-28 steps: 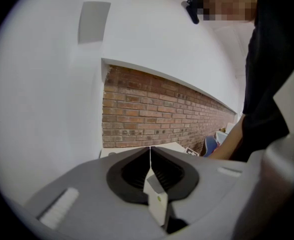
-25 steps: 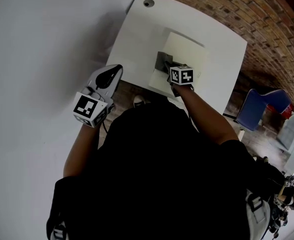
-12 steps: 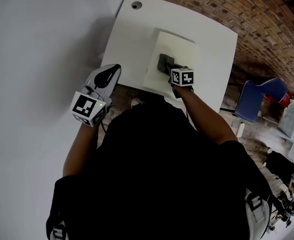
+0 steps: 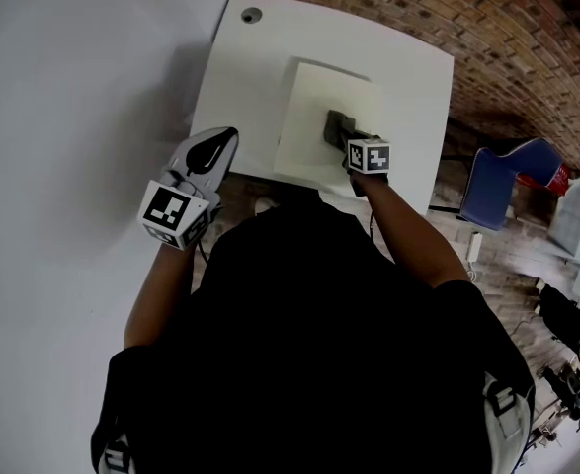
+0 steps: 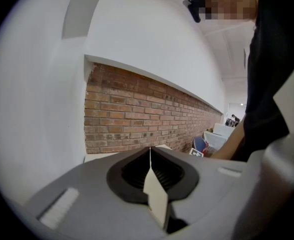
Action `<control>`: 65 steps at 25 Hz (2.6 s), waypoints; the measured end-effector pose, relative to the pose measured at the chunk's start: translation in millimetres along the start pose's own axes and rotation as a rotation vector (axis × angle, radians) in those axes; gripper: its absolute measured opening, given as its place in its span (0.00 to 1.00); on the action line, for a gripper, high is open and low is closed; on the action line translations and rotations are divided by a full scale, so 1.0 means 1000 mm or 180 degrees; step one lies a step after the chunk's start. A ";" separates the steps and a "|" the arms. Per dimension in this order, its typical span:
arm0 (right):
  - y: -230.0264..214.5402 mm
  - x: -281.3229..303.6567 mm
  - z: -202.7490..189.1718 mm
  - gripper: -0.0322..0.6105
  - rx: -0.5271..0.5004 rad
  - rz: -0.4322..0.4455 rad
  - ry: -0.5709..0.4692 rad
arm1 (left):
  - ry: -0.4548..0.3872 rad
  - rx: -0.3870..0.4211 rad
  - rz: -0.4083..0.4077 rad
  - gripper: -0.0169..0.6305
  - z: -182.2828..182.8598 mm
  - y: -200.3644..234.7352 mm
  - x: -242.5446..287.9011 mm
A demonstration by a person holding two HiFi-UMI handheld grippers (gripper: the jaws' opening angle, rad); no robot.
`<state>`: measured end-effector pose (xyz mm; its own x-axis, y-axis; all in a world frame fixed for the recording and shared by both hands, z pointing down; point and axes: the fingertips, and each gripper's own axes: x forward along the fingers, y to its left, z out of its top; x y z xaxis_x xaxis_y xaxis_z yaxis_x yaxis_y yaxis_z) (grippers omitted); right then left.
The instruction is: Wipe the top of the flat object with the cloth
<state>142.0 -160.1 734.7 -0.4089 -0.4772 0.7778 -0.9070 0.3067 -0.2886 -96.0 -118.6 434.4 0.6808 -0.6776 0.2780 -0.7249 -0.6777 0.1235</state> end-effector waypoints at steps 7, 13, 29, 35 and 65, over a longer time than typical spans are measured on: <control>-0.028 -0.015 -0.011 0.07 0.0057 -0.0157 -0.0012 | -0.0008 0.0023 -0.0090 0.03 0.001 -0.009 0.011; -0.046 -0.024 -0.017 0.07 0.0105 -0.0245 -0.0026 | -0.0024 0.0034 -0.0124 0.03 0.003 -0.012 0.018; -0.070 -0.038 -0.025 0.07 0.0178 -0.0379 -0.0045 | 0.0006 0.0018 -0.0089 0.03 -0.007 -0.010 0.020; -0.039 -0.055 -0.002 0.07 0.0102 -0.0167 -0.0212 | -0.0055 0.0040 -0.0023 0.03 0.000 -0.004 0.009; 0.166 0.019 -0.021 0.07 -0.0060 0.0891 0.0089 | -0.0010 -0.0006 0.0358 0.03 -0.031 0.017 -0.092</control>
<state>-13.7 -100.9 713.0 -0.6400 -0.3491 0.6845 -0.7570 0.4388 -0.4842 -174.3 -58.5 440.0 0.5954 -0.7503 0.2873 -0.7970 -0.5967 0.0934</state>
